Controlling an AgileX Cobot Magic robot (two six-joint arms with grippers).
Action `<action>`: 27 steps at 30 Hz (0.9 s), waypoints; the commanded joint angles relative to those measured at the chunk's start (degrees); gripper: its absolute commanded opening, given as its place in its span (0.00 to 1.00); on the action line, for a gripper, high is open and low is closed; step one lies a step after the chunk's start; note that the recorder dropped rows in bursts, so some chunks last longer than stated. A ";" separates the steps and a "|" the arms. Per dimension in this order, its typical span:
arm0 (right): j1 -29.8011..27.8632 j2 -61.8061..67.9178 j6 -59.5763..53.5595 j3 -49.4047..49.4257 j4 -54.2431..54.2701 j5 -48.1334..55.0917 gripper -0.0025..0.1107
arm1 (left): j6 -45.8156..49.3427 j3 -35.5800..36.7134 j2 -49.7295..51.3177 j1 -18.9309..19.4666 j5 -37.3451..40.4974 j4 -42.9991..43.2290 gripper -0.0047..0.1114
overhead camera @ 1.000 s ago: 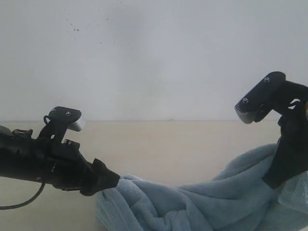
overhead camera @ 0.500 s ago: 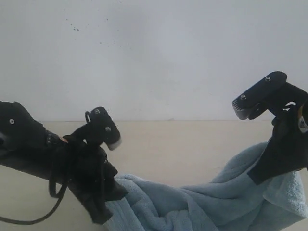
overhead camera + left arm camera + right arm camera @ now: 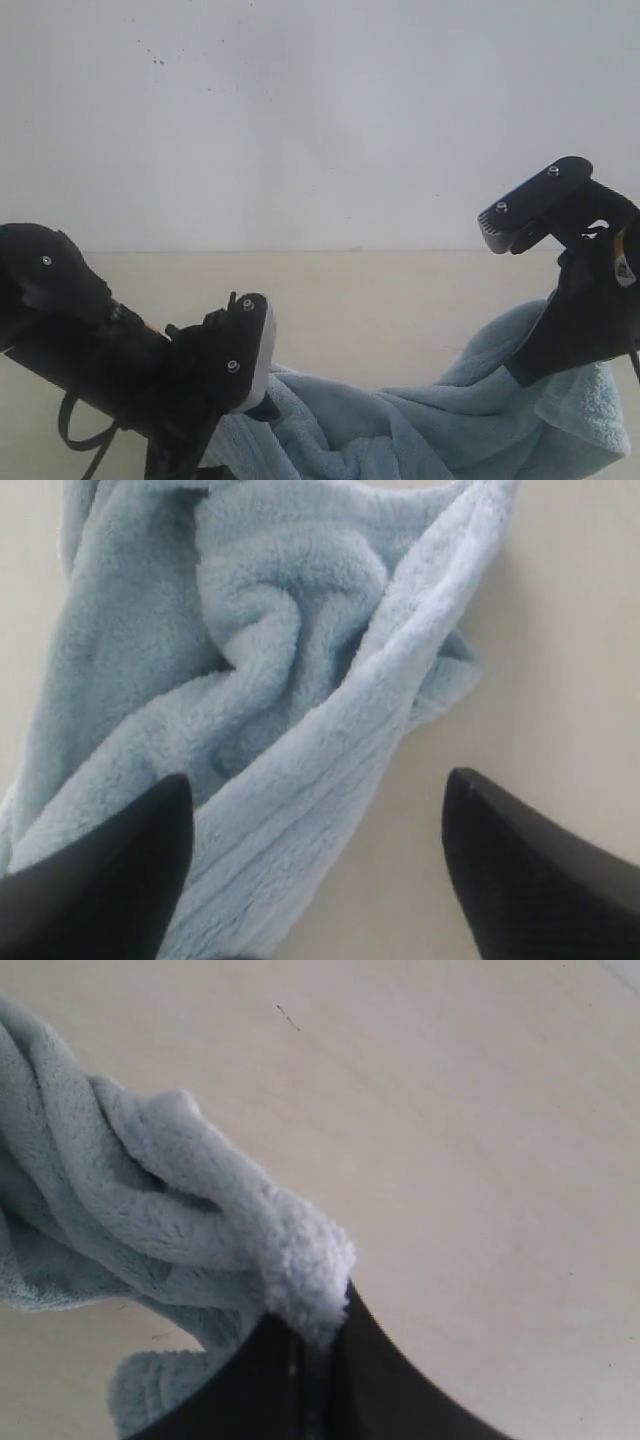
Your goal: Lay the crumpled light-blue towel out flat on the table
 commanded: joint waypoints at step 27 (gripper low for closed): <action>0.02 -0.16 2.43 -0.04 0.54 -2.81 0.02 | 12.35 -0.18 2.79 -2.66 3.66 -9.78 0.71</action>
